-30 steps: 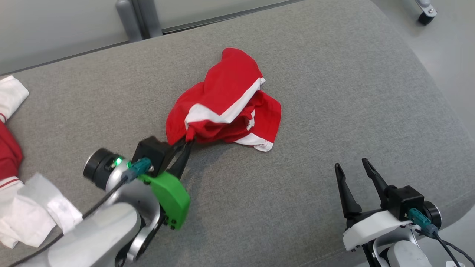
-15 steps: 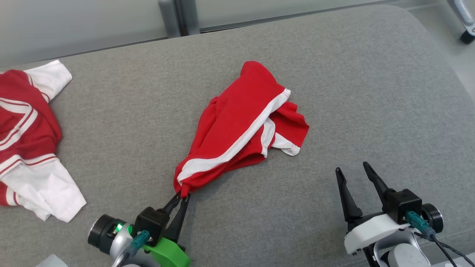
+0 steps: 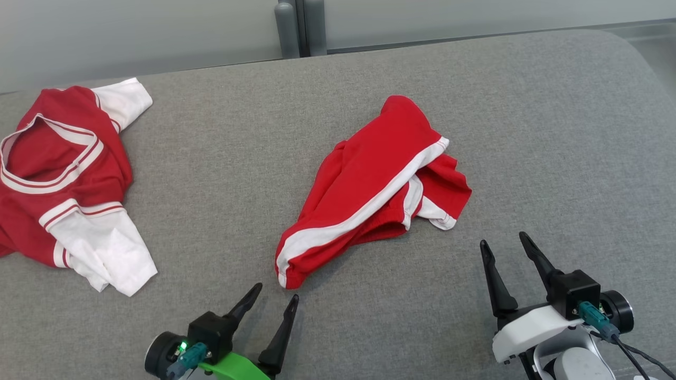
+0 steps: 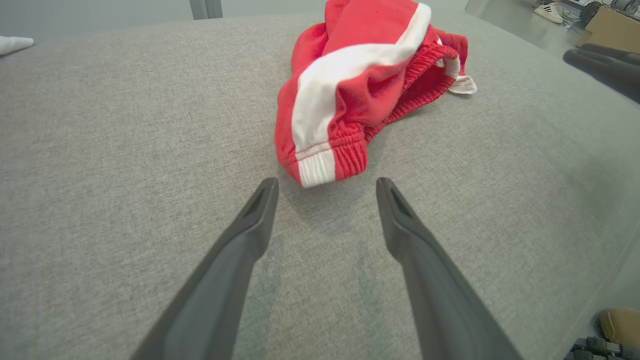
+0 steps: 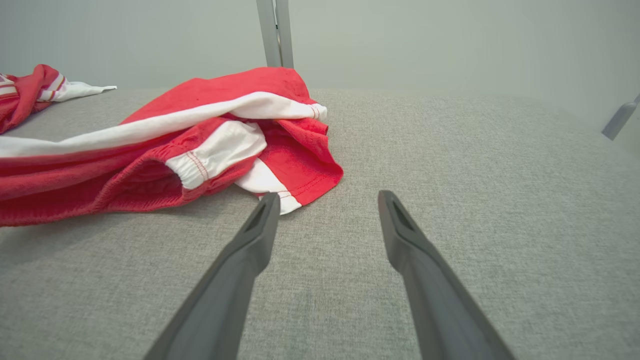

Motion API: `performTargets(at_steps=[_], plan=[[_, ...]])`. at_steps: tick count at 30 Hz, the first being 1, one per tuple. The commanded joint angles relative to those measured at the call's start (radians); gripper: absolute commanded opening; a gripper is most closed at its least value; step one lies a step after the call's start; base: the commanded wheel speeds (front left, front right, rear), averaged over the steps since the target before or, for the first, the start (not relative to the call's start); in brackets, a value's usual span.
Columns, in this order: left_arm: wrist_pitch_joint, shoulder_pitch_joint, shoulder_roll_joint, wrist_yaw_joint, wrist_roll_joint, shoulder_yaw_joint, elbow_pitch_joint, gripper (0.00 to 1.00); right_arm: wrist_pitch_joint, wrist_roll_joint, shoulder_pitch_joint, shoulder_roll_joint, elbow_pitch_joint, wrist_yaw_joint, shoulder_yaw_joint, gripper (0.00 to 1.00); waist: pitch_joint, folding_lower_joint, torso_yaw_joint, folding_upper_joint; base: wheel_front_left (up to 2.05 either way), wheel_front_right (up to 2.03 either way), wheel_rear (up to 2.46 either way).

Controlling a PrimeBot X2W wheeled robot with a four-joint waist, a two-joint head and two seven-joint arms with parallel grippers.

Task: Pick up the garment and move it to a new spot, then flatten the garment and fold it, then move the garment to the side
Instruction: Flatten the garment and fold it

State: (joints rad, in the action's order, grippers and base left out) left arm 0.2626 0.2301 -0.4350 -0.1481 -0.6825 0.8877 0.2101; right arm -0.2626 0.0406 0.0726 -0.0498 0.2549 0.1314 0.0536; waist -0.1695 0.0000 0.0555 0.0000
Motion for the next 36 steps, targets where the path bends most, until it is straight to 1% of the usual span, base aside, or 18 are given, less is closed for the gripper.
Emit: performTargets(at_steps=[1,4,7,10,13,17,20,26,32,36], plan=[[0.003,-0.026,0.008,0.012,-0.012,-0.031,0.005,1.0,-0.003,-0.008,-0.01,-0.002,0.001,-0.001,-0.001,1.0,0.01,0.0,-0.003,0.0,0.0,0.0,0.0],[0.003,-0.07,0.04,0.035,-0.039,-0.14,-0.006,1.0,-0.003,-0.012,-0.019,-0.002,-0.005,-0.001,-0.005,1.0,0.017,0.0,-0.004,0.0,0.0,0.0,0.0],[0.002,-0.088,0.07,0.053,-0.036,-0.237,-0.006,1.0,-0.003,-0.015,-0.025,-0.002,-0.01,-0.001,-0.01,1.0,0.017,0.0,-0.008,0.0,0.0,0.0,0.0],[0.003,-0.078,0.098,0.08,-0.039,-0.284,0.02,1.0,-0.003,-0.019,-0.022,-0.002,-0.009,-0.001,-0.006,1.0,0.016,0.0,-0.007,0.0,0.0,0.0,0.0],[0.003,-0.051,0.13,0.111,-0.053,-0.298,0.058,1.0,-0.003,-0.019,-0.012,-0.002,-0.006,-0.001,0.0,1.0,0.015,0.0,-0.001,0.0,0.0,0.0,0.0],[0.002,-0.003,0.17,0.143,-0.043,-0.291,0.136,1.0,-0.003,-0.021,-0.01,-0.002,-0.003,-0.001,0.004,1.0,0.014,0.0,0.01,0.0,0.0,0.0,0.0],[0.002,0.027,0.193,0.166,-0.037,-0.284,0.168,1.0,-0.003,-0.019,-0.011,-0.002,-0.001,-0.001,0.008,1.0,0.015,0.0,0.019,0.0,0.0,0.0,0.0],[-0.006,0.057,0.218,0.203,-0.015,-0.233,0.212,1.0,-0.003,-0.016,-0.004,-0.002,0.003,-0.001,0.009,1.0,0.011,0.0,0.037,0.0,0.0,0.0,0.0],[-0.011,0.053,0.236,0.214,0.013,-0.184,0.256,1.0,-0.003,-0.018,-0.003,-0.002,0.004,-0.001,0.006,1.0,0.011,0.0,0.051,0.0,0.0,0.0,0.0],[-0.007,0.059,0.254,0.216,0.025,-0.172,0.298,1.0,-0.003,-0.021,-0.004,-0.002,0.004,-0.001,0.005,1.0,0.015,0.0,0.059,0.0,0.0,0.0,0.0]])
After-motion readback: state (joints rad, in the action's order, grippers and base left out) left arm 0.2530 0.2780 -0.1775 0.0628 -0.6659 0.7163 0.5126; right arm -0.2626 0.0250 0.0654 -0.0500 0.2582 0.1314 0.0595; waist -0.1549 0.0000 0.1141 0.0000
